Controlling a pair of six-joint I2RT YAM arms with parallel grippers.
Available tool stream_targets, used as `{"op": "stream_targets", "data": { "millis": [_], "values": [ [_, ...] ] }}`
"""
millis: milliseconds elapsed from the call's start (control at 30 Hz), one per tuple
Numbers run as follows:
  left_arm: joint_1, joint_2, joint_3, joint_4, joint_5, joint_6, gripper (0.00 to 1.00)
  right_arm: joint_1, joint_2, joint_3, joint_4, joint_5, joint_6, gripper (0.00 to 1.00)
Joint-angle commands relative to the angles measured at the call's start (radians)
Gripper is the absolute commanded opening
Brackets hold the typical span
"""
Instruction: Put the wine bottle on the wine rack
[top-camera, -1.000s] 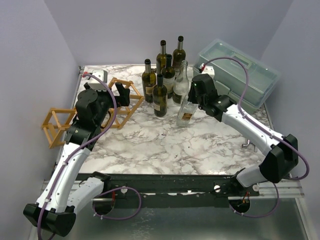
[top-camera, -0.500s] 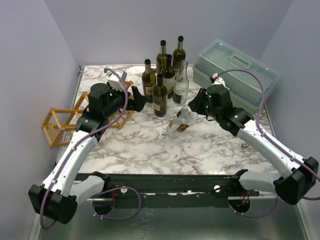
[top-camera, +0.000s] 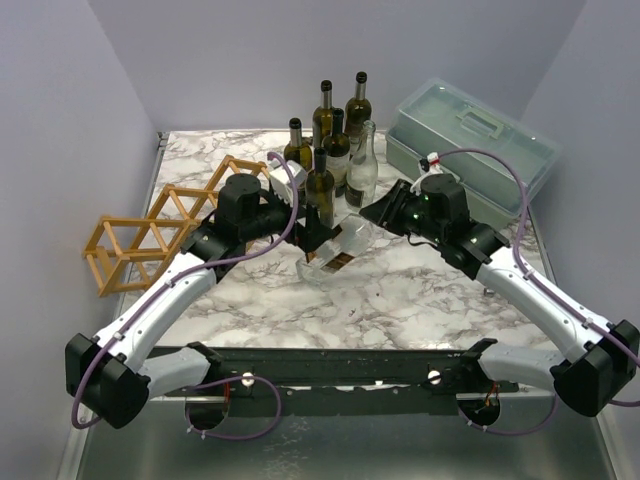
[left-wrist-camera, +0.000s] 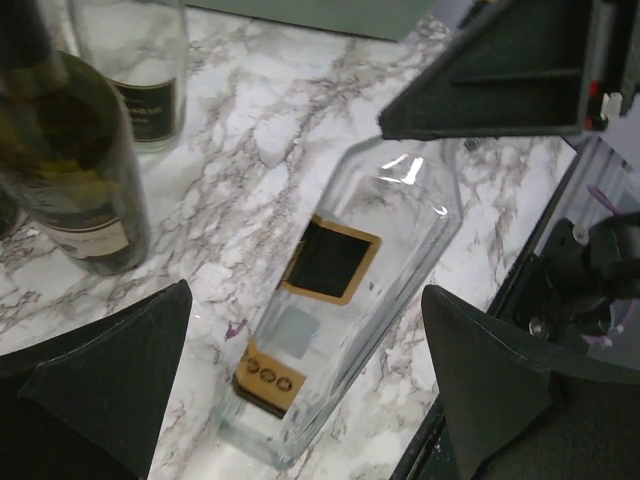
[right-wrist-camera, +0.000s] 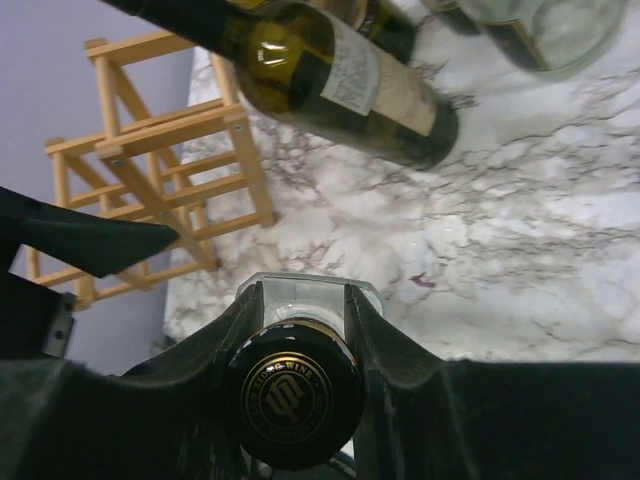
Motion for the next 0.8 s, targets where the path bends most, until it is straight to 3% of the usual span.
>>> {"op": "stream_targets", "data": {
  "millis": [0,333,533,767],
  "values": [
    [-0.072,-0.047,-0.063,0.054,-0.010,0.102,0.99,-0.007,0.005,0.067,0.176,-0.196,0.145,0.01],
    [-0.235,-0.052,-0.122,0.054,-0.076,0.202,0.99,-0.012,-0.088,0.023,0.210,-0.250,0.221,0.01],
    [-0.253,-0.085,-0.150,0.043,-0.128,0.274,0.99,-0.014,-0.168,-0.003,0.197,-0.276,0.251,0.01],
    [-0.253,-0.119,-0.159,0.036,-0.115,0.333,0.78,-0.019,-0.198,0.016,0.162,-0.329,0.251,0.01]
  ]
}}
